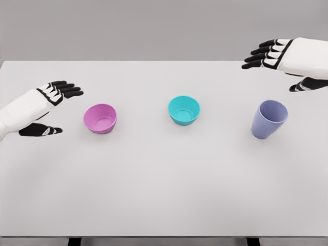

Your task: Stacking bowl and cup with both arms

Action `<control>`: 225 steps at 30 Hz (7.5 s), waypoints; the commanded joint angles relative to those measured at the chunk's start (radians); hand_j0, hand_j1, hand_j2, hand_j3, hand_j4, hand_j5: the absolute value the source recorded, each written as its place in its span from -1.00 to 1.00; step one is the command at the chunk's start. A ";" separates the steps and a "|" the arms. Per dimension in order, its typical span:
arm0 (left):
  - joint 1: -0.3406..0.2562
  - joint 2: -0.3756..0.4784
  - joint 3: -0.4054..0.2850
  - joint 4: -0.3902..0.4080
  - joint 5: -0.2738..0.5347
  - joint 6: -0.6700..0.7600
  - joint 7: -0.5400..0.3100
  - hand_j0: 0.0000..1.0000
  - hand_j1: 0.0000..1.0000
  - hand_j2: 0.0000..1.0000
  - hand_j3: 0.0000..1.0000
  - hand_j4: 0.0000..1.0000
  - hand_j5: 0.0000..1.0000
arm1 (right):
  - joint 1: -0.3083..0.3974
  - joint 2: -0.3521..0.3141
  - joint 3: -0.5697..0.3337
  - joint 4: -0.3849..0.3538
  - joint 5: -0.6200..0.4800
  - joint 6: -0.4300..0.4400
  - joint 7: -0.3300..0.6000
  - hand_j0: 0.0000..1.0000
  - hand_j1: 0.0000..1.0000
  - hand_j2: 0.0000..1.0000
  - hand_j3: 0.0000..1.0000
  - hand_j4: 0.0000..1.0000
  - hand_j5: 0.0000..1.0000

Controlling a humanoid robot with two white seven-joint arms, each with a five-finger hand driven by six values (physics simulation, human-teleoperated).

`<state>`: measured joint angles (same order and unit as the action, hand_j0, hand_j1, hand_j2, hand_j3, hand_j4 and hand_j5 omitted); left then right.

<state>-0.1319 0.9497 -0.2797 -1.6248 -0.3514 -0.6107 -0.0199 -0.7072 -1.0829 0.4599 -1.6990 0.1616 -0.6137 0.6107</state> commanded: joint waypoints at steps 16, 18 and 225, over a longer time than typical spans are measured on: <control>-0.182 -0.206 0.189 -0.052 0.111 0.017 -0.591 1.00 1.00 1.00 1.00 1.00 1.00 | 0.074 -0.008 -0.135 -0.019 -0.284 0.003 0.000 1.00 1.00 1.00 1.00 1.00 1.00; -0.235 -0.269 0.137 -0.056 0.092 0.213 -0.591 1.00 1.00 1.00 1.00 1.00 1.00 | 0.110 -0.063 -0.136 -0.019 -0.283 0.003 0.000 1.00 1.00 1.00 1.00 1.00 1.00; -0.839 -0.720 -0.808 0.178 -0.115 1.026 -0.591 1.00 1.00 1.00 1.00 1.00 1.00 | 0.000 -0.049 0.229 0.114 -0.039 0.003 0.000 1.00 1.00 1.00 1.00 1.00 1.00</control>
<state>-0.9710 0.2301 -1.0878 -1.4458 -0.4645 0.4188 -0.6113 -0.7072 -1.1316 0.6854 -1.5873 0.1281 -0.6135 0.6113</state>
